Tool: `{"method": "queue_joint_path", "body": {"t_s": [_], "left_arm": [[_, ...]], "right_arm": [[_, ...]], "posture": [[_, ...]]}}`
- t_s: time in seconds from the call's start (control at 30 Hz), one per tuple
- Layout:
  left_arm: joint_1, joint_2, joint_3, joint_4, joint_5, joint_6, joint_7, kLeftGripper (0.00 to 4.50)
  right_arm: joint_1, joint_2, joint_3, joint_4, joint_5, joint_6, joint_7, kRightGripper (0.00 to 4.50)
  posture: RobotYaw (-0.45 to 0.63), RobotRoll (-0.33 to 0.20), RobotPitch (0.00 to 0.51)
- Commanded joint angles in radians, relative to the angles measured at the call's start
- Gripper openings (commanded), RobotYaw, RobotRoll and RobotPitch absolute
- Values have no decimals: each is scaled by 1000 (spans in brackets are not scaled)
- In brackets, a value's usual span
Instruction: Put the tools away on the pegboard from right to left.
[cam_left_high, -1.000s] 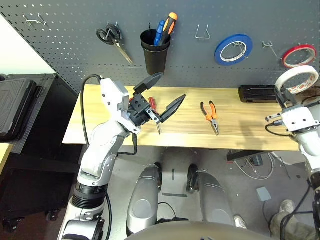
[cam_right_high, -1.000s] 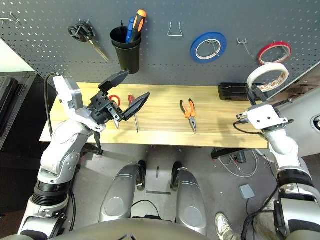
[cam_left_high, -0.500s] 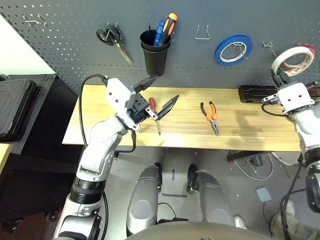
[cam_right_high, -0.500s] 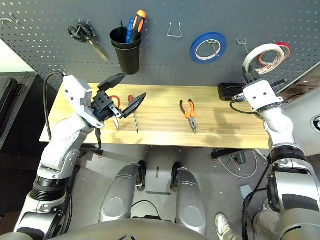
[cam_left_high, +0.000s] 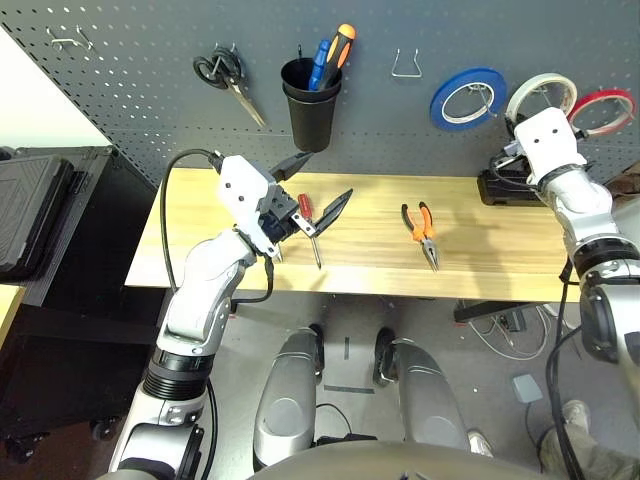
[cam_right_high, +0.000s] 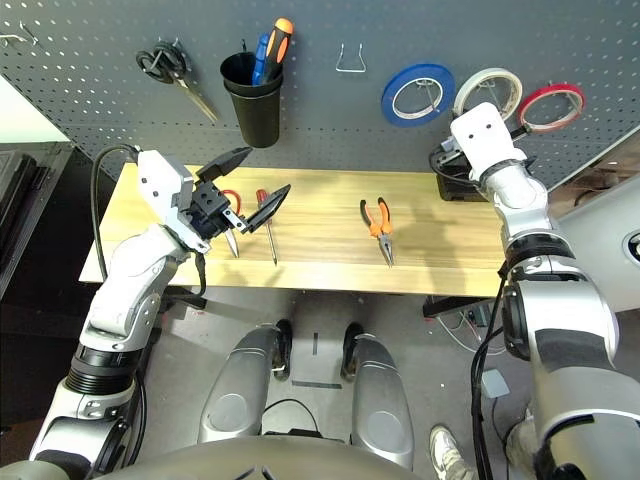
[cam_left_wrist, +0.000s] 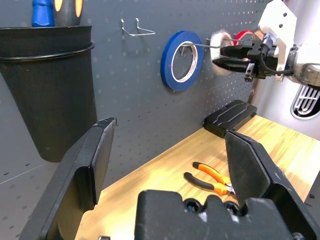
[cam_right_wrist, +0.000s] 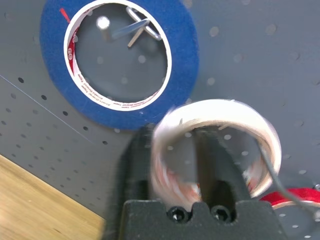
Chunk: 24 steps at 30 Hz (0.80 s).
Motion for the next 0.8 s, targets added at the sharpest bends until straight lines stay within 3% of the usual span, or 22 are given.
{"method": "queue_joint_path", "body": {"t_s": [0.03,0.17,0.2,0.33,0.47,0.63,0.8], "left_arm": [[4,1,-8,-17,6,-3,-2,4500],[12,0,-8,-29,1,-2,-3,4500],[13,0,-8,-30,0,-3,-3,4500],[20,0,-14,-33,-5,-1,-12,4500],[31,31,-41,-36,12,22,-41,4500],[34,98,-83,-36,52,106,-62,4500],[26,191,-141,-36,128,239,-80,4500]], "right_arm": [[50,3,-5,-15,9,-82,-6,2718],[141,2,-3,-67,17,-197,8,4269],[163,2,-4,-80,23,-215,19,4482],[292,14,-17,-158,77,-182,93,4482],[402,40,-21,-267,134,-10,158,4482],[492,84,7,-485,184,343,255,4482],[490,148,9,-634,219,714,262,4482]], "posture": [[226,0,215],[225,0,222],[225,0,222],[217,0,224],[208,0,224],[196,0,226],[199,0,229]]}}
